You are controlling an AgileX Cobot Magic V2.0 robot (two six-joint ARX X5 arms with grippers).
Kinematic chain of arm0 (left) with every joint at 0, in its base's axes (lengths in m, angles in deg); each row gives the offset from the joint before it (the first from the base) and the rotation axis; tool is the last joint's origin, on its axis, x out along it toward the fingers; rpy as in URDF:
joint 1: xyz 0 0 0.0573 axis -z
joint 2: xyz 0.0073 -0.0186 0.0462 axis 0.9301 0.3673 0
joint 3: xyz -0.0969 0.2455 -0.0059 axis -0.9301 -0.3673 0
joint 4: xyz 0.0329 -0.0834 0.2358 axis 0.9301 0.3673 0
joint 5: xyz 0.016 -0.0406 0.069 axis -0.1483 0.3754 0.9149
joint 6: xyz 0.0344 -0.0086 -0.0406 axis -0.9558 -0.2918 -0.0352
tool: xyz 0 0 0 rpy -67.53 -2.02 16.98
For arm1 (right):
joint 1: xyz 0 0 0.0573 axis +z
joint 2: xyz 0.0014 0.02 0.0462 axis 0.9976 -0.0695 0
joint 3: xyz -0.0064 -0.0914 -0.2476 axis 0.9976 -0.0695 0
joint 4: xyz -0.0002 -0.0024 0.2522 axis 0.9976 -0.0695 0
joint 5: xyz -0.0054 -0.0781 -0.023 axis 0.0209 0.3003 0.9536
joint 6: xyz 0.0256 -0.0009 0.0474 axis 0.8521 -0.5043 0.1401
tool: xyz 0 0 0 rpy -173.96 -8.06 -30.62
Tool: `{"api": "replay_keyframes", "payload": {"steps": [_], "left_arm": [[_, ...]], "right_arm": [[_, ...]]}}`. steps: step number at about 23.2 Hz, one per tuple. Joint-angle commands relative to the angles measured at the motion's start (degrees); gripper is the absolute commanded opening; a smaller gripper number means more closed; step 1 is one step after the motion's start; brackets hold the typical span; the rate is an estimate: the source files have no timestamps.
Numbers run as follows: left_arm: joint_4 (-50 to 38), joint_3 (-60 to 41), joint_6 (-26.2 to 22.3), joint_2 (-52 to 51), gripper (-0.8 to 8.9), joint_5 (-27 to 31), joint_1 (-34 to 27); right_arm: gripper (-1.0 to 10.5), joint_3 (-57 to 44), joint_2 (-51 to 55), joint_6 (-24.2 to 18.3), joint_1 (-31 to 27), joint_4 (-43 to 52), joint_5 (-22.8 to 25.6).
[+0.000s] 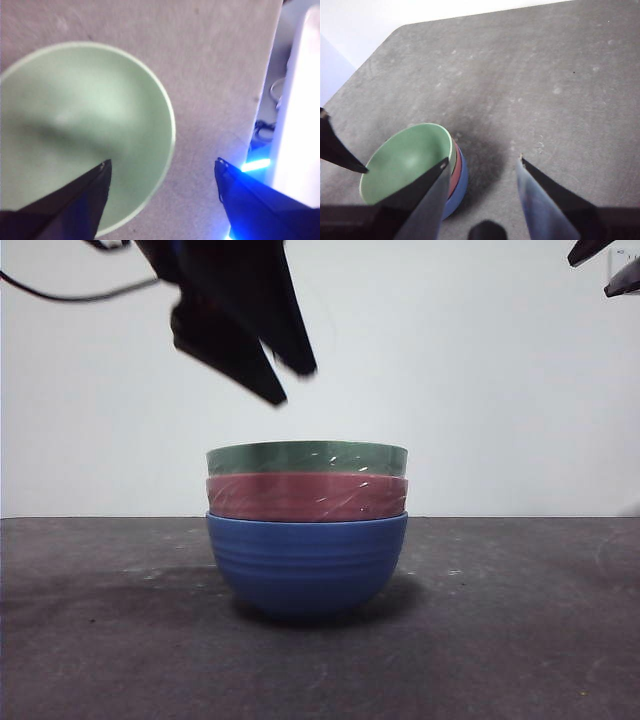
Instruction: Pick up the green bowl on the top,put the green bowl on the left,pick up the red bowl in the middle,put the red bowl on the right
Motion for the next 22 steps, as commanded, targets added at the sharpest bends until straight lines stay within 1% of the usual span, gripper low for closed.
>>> {"api": "replay_keyframes", "payload": {"steps": [1,7,10,12,13,16,19,22], "left_arm": [[0.1,0.0,-3.0,2.2,3.45,0.9,0.7],[0.1,0.0,-4.4,6.7,3.45,1.0,1.0],[-0.6,0.0,-4.8,6.7,3.36,0.8,1.4],[-0.8,0.0,-5.3,6.7,2.23,0.9,1.5],[-0.8,0.0,-5.8,6.7,1.82,0.9,1.5],[-1.0,0.0,-5.9,6.7,1.1,0.9,1.7],[-1.0,0.0,-5.9,6.7,-0.03,0.8,1.7],[-1.0,0.1,-6.1,6.7,-0.09,0.5,1.8]], "right_arm": [[2.2,0.2,0.0,-0.5,0.1,0.1,0.0],[2.2,0.2,0.0,-0.5,0.1,-0.1,0.1],[2.2,0.2,0.0,-0.5,0.1,-0.1,0.1],[2.2,0.2,0.0,-0.5,0.1,-0.1,0.3],[2.2,0.2,0.0,-0.5,0.1,-0.1,0.3],[2.2,0.2,0.0,-0.5,0.1,-0.1,0.3],[2.2,0.2,0.0,-0.5,0.1,-0.1,0.4],[2.2,0.2,0.0,-0.5,0.1,-0.1,0.4]]}}
